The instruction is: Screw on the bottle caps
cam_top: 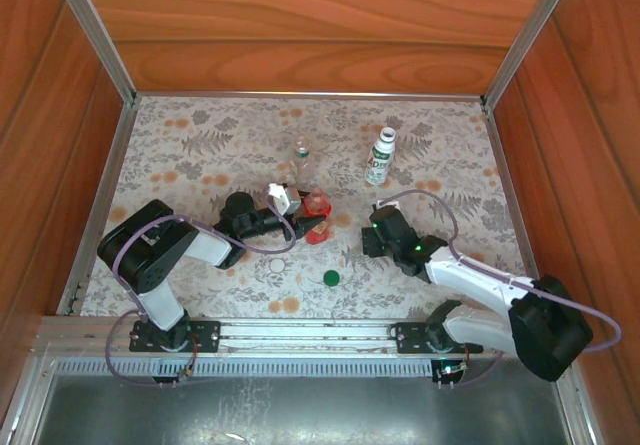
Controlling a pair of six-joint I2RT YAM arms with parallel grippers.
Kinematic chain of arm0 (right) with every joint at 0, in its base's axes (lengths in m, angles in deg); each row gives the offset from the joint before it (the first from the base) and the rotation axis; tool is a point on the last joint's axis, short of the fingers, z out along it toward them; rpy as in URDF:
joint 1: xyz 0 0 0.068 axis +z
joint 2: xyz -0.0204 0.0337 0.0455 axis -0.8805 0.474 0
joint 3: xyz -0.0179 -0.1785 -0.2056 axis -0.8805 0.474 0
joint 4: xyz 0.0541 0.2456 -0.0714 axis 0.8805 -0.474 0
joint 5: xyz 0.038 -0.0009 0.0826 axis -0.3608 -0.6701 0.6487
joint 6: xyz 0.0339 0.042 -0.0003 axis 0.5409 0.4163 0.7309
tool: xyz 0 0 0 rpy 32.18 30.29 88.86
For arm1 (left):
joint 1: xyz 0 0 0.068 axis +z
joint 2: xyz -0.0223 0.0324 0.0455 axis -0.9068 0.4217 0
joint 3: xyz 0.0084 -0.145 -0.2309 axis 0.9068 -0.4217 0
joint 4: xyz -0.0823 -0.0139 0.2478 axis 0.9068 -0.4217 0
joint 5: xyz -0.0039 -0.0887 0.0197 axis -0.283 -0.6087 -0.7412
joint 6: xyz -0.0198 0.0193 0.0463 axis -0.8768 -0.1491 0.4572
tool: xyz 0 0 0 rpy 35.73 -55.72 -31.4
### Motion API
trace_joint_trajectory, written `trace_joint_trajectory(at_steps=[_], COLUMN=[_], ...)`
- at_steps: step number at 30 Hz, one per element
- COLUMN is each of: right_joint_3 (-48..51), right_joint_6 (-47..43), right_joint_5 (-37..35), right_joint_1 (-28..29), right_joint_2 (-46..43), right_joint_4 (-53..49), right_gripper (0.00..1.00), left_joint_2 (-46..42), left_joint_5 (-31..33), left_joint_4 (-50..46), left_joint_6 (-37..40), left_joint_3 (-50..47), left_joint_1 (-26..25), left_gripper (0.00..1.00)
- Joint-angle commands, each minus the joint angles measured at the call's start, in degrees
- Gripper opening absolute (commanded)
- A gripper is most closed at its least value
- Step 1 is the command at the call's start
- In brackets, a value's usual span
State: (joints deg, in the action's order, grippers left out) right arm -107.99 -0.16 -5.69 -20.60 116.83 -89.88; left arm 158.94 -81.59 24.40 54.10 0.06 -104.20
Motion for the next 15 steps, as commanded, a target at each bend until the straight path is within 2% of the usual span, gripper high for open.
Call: trace_joint_trajectory(at_steps=[1,5,15], right_joint_3=[-1.80,-2.27,-2.87], right_joint_6=[0.90,0.54,0.27], right_joint_5=[0.18,0.00,0.73], right_joint_1=[-0.41,-0.41,-0.41], right_joint_2=[3.02,6.66,12.54], right_joint_4=[-0.09,0.86,3.99], right_gripper=[0.66,0.65,0.53], left_joint_2=[-0.26,-0.38,0.05], left_joint_5=[-1.45,-1.18,-1.50], left_joint_4=[1.61,1.43,1.05], left_joint_6=[-0.55,-0.33,-0.27], left_joint_3=[0.46,0.19,0.37], left_joint_1=[-0.43,-0.48,-0.44], left_gripper=[0.62,0.62,0.62])
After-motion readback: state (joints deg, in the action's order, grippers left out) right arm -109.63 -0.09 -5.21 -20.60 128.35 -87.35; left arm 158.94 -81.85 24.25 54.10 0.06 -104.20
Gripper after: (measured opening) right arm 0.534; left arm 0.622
